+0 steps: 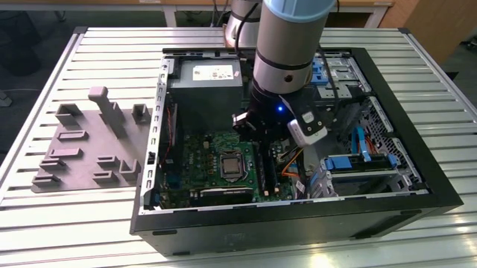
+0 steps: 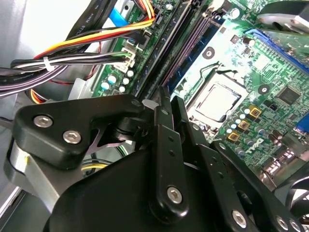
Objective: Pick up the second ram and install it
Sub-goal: 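Insert the second ram into the second slot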
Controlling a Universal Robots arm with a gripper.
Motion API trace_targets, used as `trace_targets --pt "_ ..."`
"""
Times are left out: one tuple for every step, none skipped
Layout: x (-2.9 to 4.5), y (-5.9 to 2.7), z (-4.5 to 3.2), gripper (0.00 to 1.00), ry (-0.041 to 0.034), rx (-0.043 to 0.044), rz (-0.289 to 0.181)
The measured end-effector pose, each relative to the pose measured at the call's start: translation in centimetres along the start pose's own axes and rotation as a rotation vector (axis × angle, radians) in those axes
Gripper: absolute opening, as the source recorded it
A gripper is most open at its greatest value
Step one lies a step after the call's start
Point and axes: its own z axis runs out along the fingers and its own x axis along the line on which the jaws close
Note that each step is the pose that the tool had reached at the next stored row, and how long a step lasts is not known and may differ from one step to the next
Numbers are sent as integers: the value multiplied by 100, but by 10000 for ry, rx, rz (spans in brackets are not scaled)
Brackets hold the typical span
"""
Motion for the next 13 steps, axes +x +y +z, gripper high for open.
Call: trace_targets --pt "0 0 -11 21 0 0 0" --pt "0 -1 -21 21 0 -1 0" --pt "0 -1 -31 21 0 -1 0" --pt "1 -1 -44 21 0 -1 0" --pt "1 -2 -57 21 0 0 0" --pt "1 -2 -69 21 0 0 0" --pt "1 -3 -81 21 0 1 0" --pt "1 -3 -91 21 0 0 -1" --pt "2 -4 -101 21 0 0 0" --pt "2 -4 -109 21 1 1 0" --pt "2 -3 -110 21 -1 -2 0" --pt "2 -3 -110 21 -1 -3 0" --pt "2 -3 -110 21 -1 -4 0"
